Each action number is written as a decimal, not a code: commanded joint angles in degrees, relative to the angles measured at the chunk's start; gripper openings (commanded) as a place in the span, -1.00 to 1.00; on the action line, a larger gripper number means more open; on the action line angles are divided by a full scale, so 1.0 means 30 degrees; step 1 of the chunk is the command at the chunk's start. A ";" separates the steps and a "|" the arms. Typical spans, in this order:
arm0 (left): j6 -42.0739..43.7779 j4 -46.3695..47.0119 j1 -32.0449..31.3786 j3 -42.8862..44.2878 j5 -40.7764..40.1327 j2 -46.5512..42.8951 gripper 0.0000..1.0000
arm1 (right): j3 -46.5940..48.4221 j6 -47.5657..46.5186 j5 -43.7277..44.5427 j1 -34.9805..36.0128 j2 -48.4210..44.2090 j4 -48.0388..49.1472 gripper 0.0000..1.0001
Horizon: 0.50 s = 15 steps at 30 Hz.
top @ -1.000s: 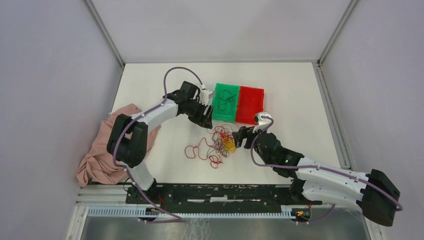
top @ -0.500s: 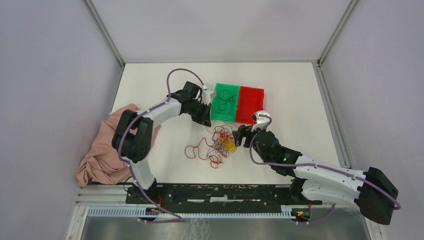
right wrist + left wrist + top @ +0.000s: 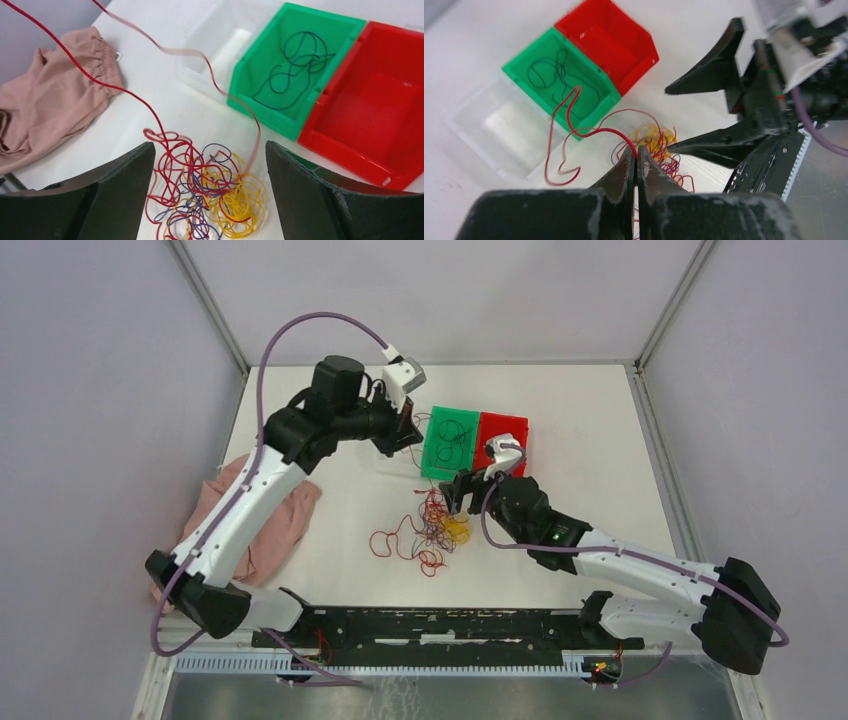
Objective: Untangle the cables
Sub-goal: Untie the cable.
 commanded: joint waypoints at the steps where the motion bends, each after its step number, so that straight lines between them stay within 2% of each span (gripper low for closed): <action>1: 0.1499 -0.2187 -0.0450 0.1890 -0.0805 -0.1246 -0.94 | 0.1755 -0.0922 -0.1932 -0.0094 0.0514 0.1536 0.76; 12: 0.1453 -0.3694 -0.1255 0.6325 -0.0753 -0.0876 -0.94 | 0.3334 -0.0965 -0.5295 -0.0052 0.1374 0.3057 0.74; 15: 0.1446 -0.4045 -0.1433 0.7453 -0.0909 -0.0522 -0.94 | 0.3601 -0.0903 -0.5424 -0.0062 0.1692 0.3047 0.72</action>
